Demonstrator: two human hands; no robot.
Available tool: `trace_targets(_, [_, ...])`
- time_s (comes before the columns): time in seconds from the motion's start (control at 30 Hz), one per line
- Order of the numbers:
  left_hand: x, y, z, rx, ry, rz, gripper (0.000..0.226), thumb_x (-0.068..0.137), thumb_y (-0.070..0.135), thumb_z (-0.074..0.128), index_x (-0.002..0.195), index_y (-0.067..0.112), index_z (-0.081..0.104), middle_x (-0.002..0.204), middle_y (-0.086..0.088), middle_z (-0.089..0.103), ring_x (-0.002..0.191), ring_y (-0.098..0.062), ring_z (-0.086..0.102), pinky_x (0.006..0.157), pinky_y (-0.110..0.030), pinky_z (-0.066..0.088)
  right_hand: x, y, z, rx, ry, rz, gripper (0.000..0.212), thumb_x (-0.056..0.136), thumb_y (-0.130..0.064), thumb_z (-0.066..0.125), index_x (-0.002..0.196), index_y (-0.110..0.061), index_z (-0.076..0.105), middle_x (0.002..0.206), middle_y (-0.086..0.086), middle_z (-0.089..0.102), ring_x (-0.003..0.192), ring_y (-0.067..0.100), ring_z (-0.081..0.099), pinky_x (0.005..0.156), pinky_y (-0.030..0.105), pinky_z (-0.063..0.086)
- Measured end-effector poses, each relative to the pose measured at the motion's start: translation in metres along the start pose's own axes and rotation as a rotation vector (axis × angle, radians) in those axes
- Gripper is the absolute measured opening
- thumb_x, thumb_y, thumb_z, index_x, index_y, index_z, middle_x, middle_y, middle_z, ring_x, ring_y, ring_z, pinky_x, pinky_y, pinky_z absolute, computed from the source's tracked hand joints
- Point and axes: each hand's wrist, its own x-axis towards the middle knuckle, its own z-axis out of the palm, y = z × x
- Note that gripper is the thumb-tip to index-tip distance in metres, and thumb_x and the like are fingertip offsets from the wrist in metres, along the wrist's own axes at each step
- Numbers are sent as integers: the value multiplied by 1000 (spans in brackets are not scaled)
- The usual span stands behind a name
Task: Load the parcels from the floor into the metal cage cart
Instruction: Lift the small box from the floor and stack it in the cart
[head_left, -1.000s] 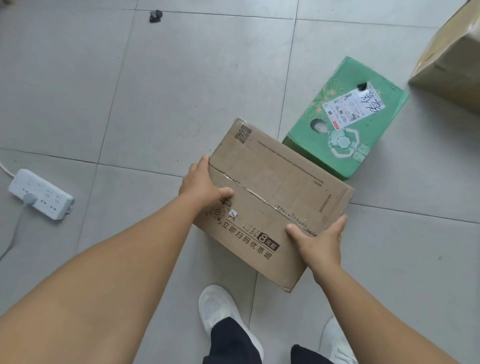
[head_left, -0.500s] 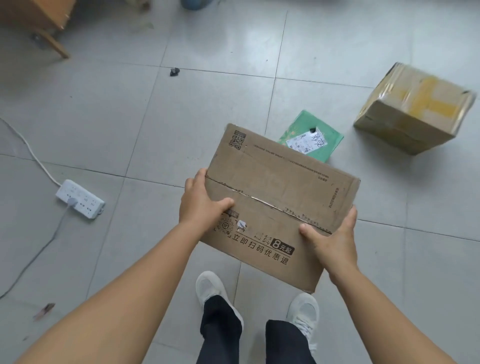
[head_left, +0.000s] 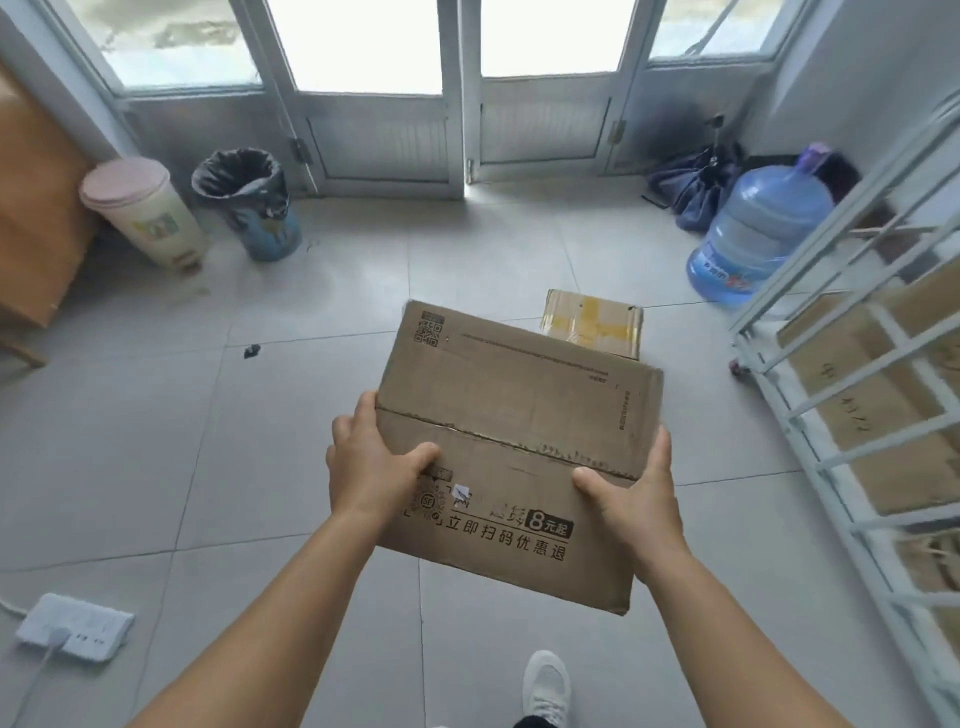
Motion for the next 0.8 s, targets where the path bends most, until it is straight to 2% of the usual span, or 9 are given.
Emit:
trace_targets(0.07, [-13, 30, -9, -9, -17, 66, 74, 72, 38, 76, 135, 32, 38, 116, -1, 40, 115, -31, 46, 92, -42, 43, -18, -13, -27, 25, 61, -16, 104, 66, -42, 77, 146, -45, 10, 139, -3, 49, 117, 23, 55, 97, 49, 48])
trace_targets(0.2, [-48, 89, -24, -48, -61, 228, 70, 72, 37, 75, 133, 32, 40, 113, 0, 39, 114, -29, 45, 90, -39, 41, -59, -36, -87, 89, 217, -57, 99, 73, -36, 79, 146, -45, 13, 134, -3, 50, 115, 22, 54, 96, 46, 47])
trace_targets(0.3, [-76, 131, -30, -69, -95, 339, 74, 72, 40, 75, 135, 30, 39, 112, 0, 38, 113, -30, 45, 92, -41, 42, -90, -49, -133, 138, 345, -99, 95, 71, -35, 80, 142, -49, 18, 132, -4, 53, 113, 21, 56, 97, 50, 48])
trace_targets(0.4, [-107, 175, -28, -95, -143, 440, 81, 72, 41, 76, 141, 28, 35, 116, -4, 40, 115, -30, 44, 95, -43, 41, -119, -56, -179, 182, 470, -105, 96, 73, -35, 79, 145, -46, 16, 136, -5, 51, 117, 21, 54, 99, 51, 47])
trace_targets(0.63, [-187, 274, -6, -160, -257, 649, 82, 75, 37, 77, 144, 26, 34, 127, -9, 41, 122, -32, 39, 99, -45, 38, -172, -49, -292, 208, 732, -127, 95, 75, -40, 78, 148, -40, 17, 143, -4, 46, 124, 22, 50, 101, 51, 45])
trace_targets(0.8, [-249, 347, 31, -210, -325, 762, 79, 73, 37, 78, 141, 28, 39, 125, -7, 42, 123, -33, 42, 102, -50, 39, -195, -32, -384, 234, 855, -145, 99, 75, -42, 79, 149, -43, 13, 148, -5, 42, 130, 22, 46, 105, 53, 42])
